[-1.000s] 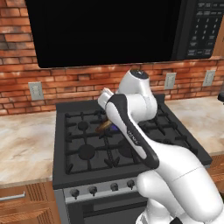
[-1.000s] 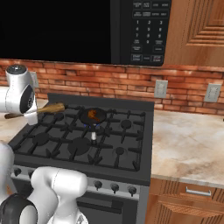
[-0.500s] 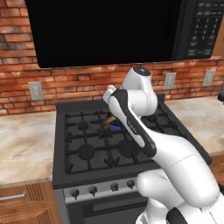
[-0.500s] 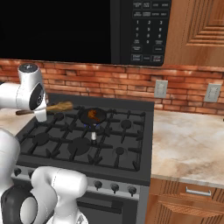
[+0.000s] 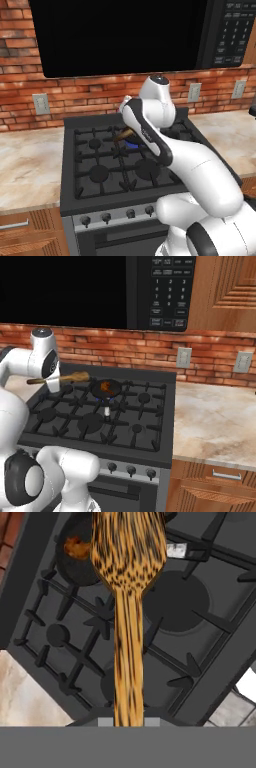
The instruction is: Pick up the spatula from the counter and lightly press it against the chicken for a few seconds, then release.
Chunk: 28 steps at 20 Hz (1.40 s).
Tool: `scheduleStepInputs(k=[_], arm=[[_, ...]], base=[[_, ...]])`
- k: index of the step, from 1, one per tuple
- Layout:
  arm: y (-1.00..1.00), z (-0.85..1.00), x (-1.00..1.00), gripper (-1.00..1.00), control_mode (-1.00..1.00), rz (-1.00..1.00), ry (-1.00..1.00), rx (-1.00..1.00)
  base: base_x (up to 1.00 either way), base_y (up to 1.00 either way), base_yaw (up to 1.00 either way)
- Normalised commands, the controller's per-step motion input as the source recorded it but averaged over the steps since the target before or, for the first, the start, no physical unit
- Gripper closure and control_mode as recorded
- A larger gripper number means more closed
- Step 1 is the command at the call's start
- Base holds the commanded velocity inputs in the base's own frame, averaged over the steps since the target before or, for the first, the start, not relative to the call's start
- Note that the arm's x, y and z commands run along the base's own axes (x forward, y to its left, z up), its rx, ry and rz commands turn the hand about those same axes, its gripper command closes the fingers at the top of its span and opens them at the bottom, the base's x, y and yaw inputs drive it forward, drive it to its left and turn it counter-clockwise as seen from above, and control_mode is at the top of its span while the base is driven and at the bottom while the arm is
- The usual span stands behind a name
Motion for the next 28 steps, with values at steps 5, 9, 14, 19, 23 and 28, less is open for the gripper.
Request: scheduleStepInputs(k=[5, 9, 14, 19, 23, 28], arm=[[0.0, -0.18, 0.31, 1.0, -1.0, -0.05, 0.04, 0.0], [0.0, -0.15, 0.34, 1.0, -1.0, -0.04, 0.04, 0.0], [0.0, -0.12, 0.27, 1.0, -1.0, -0.03, 0.01, 0.0], [0.0, -0.22, 0.21, 1.0, -1.0, -0.03, 0.01, 0.0], [0.0, -0.28, 0.19, 1.0, -1.0, -0.03, 0.01, 0.0], [0.0, -0.07, 0.15, 1.0, -1.0, -0.02, 0.0, 0.0]], base=[[0.0, 0.0, 0.0], [0.0, 0.0, 0.0], [0.0, 0.0, 0.0], [0.0, 0.0, 0.0], [0.0, 0.0, 0.0], [0.0, 0.0, 0.0]])
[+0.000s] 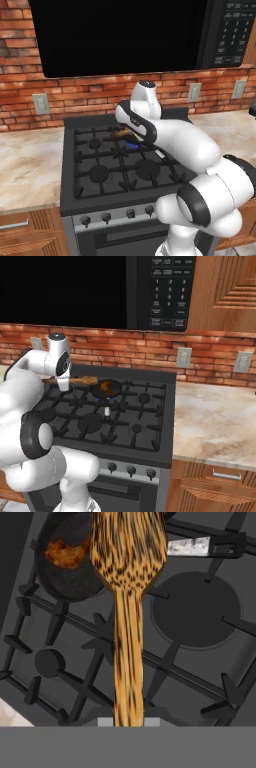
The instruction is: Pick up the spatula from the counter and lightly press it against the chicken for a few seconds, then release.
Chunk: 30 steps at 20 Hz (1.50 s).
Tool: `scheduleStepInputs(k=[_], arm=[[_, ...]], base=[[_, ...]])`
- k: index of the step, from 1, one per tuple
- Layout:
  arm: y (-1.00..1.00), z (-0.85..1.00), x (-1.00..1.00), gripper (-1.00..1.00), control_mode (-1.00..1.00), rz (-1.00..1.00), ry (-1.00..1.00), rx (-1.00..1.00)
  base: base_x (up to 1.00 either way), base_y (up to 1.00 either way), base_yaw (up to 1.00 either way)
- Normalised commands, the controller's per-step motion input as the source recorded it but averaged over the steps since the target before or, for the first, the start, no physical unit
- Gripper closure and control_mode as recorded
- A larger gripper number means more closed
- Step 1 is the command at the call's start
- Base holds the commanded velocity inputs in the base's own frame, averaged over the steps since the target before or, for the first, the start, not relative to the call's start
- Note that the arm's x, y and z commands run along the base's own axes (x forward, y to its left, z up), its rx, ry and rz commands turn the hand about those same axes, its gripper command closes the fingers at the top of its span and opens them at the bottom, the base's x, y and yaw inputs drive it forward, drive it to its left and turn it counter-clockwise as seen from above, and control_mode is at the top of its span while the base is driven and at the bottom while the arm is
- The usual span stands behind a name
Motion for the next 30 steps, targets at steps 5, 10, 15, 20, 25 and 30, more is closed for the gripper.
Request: scheduleStepInputs(k=[5, 10, 15, 20, 25, 30], arm=[[0.0, 0.0, 0.16, 1.0, -1.0, -0.02, 0.0, -0.01], [0.02, -0.06, 0.18, 1.0, -1.0, -0.03, 0.0, 0.0], [0.06, -0.03, 0.2, 1.0, -1.0, -0.03, 0.0, -0.01], [0.07, -0.08, 0.24, 1.0, -1.0, -0.04, 0.0, -0.01], [0.04, -0.16, 0.24, 1.0, -1.0, -0.04, 0.01, -0.01], [0.0, -0.19, 0.21, 1.0, -1.0, -0.04, 0.01, -0.01]], base=[[0.0, 0.0, 0.0], [0.0, 0.0, 0.0], [0.0, 0.0, 0.0], [0.0, 0.0, 0.0], [0.0, 0.0, 0.0], [0.0, 0.0, 0.0]])
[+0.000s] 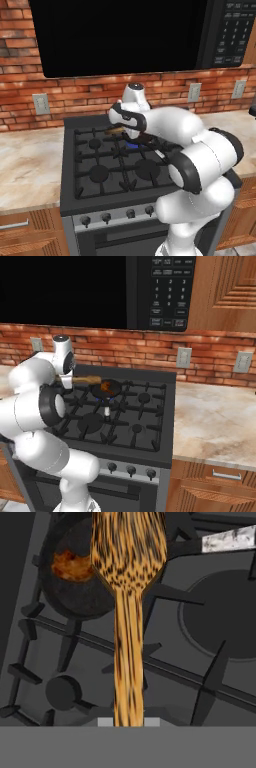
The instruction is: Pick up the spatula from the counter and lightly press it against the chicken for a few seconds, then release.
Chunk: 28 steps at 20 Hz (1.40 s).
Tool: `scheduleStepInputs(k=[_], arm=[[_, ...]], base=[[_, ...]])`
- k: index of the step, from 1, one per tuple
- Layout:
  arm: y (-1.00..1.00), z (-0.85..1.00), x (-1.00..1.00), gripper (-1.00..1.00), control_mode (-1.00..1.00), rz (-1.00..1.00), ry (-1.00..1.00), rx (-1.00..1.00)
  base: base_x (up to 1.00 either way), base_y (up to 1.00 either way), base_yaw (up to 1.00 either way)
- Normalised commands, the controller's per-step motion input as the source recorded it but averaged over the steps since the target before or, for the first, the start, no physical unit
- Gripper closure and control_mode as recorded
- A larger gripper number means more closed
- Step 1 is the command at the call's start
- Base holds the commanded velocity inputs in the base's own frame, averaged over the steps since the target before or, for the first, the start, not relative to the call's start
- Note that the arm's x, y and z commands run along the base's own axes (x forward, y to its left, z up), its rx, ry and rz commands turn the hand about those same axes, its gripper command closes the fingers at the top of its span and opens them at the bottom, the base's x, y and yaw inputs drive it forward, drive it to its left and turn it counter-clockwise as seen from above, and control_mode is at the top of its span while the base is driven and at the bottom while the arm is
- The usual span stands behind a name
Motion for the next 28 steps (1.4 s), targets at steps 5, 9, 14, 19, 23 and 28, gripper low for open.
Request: scheduleStepInputs(k=[5, 9, 14, 19, 23, 28], arm=[[0.02, -0.15, 0.22, 1.0, -1.0, -0.04, 0.01, 0.0], [0.02, -0.16, 0.29, 1.0, -1.0, -0.03, 0.04, 0.0], [0.0, -0.17, 0.28, 1.0, -1.0, -0.03, 0.05, 0.0], [0.0, -0.14, 0.29, 1.0, -1.0, -0.03, 0.04, 0.0], [0.01, -0.08, 0.33, 1.0, -1.0, -0.03, 0.03, 0.0], [0.01, -0.13, 0.35, 1.0, -1.0, -0.02, 0.03, 0.0]], base=[[0.0, 0.0, 0.0], [0.0, 0.0, 0.0], [0.0, 0.0, 0.0], [0.0, 0.0, 0.0], [0.0, 0.0, 0.0], [0.0, 0.0, 0.0]])
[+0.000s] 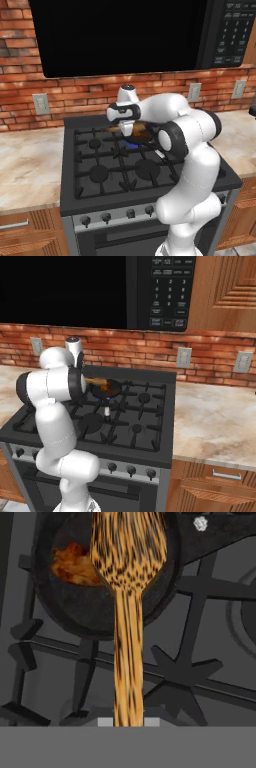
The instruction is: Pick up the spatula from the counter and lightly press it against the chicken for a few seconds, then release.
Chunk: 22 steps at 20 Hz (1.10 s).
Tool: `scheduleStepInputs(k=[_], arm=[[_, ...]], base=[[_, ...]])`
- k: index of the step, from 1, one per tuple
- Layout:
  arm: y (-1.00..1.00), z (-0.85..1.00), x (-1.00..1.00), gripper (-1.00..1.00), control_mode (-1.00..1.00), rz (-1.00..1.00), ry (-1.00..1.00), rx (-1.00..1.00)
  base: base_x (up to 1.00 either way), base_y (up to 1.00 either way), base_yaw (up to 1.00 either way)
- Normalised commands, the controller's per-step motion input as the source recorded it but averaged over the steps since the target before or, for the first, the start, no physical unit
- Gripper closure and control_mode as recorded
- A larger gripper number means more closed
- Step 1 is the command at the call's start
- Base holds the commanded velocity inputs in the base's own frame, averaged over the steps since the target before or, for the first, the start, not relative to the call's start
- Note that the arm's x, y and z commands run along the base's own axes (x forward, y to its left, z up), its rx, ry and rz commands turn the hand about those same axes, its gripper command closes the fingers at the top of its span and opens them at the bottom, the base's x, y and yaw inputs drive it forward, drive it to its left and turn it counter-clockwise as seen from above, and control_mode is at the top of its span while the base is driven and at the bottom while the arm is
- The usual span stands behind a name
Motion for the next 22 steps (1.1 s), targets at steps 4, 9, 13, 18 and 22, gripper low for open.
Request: scheduleStepInputs(k=[4, 9, 13, 18, 22], arm=[[0.01, -0.16, 0.33, 1.0, -1.0, -0.03, 0.04, 0.0], [0.01, -0.15, 0.33, 1.0, -1.0, -0.03, 0.04, 0.0], [0.03, -0.13, 0.3, 1.0, -1.0, -0.03, 0.03, 0.0], [0.02, -0.13, 0.3, 1.0, -1.0, -0.03, 0.03, 0.0], [0.01, -0.16, 0.29, 1.0, -1.0, -0.03, 0.04, 0.0]], base=[[0.0, 0.0, 0.0], [0.0, 0.0, 0.0], [0.0, 0.0, 0.0], [0.0, 0.0, 0.0], [0.0, 0.0, 0.0]])
